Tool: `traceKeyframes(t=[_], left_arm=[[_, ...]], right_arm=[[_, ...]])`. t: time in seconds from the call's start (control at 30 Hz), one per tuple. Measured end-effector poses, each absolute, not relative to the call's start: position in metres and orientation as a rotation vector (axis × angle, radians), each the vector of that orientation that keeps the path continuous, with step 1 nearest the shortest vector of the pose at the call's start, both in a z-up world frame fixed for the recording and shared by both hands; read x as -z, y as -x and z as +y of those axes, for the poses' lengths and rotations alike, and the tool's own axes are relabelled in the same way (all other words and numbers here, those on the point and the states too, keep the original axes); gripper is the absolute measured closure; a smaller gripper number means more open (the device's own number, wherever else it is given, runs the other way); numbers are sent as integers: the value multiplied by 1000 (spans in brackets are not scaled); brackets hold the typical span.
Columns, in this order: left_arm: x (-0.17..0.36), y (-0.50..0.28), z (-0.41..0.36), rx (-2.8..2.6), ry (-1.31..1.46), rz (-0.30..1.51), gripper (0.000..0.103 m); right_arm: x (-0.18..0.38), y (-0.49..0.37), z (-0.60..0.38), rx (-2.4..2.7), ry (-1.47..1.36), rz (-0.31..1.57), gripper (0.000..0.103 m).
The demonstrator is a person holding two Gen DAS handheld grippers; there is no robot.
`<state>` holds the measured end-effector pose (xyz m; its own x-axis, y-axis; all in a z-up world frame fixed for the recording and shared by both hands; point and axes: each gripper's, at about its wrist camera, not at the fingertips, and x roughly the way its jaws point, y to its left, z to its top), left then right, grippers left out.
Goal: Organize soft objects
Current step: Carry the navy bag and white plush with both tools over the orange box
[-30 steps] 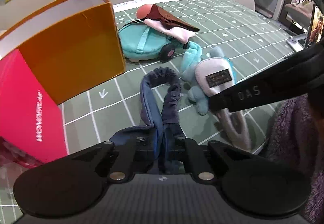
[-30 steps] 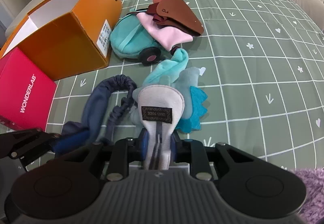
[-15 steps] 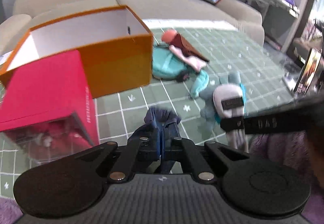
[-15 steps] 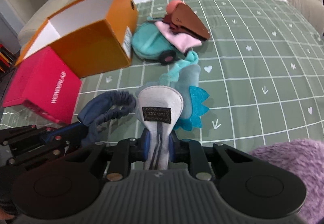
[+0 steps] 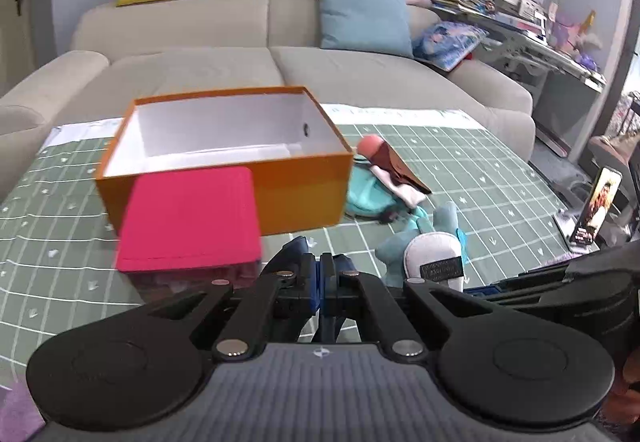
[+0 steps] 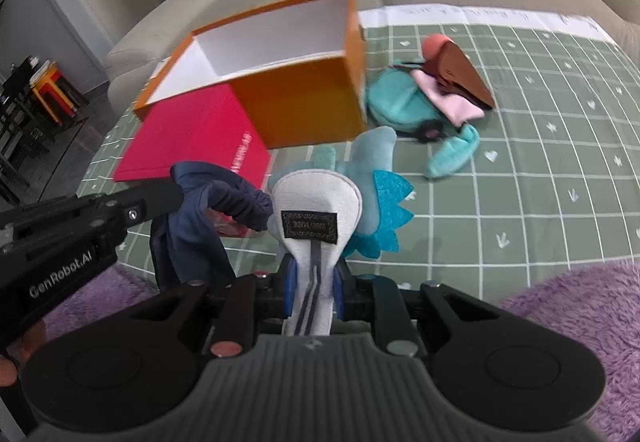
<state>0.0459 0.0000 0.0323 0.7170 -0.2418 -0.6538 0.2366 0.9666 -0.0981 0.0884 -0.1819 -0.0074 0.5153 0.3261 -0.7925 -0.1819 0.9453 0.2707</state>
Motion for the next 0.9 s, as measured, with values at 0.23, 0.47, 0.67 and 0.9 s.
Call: traceKeyframes(t=[0.23, 0.47, 0.67, 0.9], left_arm=[[-59, -52, 19, 228, 24, 653, 102], [-86, -76, 34, 219, -5, 587, 102], [-102, -106, 46, 210, -58, 555, 102], [-109, -144, 60, 201, -99, 539, 102]], right_arm=[[-15, -90, -158, -344, -112, 948, 86], [-37, -108, -140, -384, -84, 897, 86], [-55, -134, -120, -427, -50, 850, 86], [-69, -173, -96, -460, -18, 812, 86]])
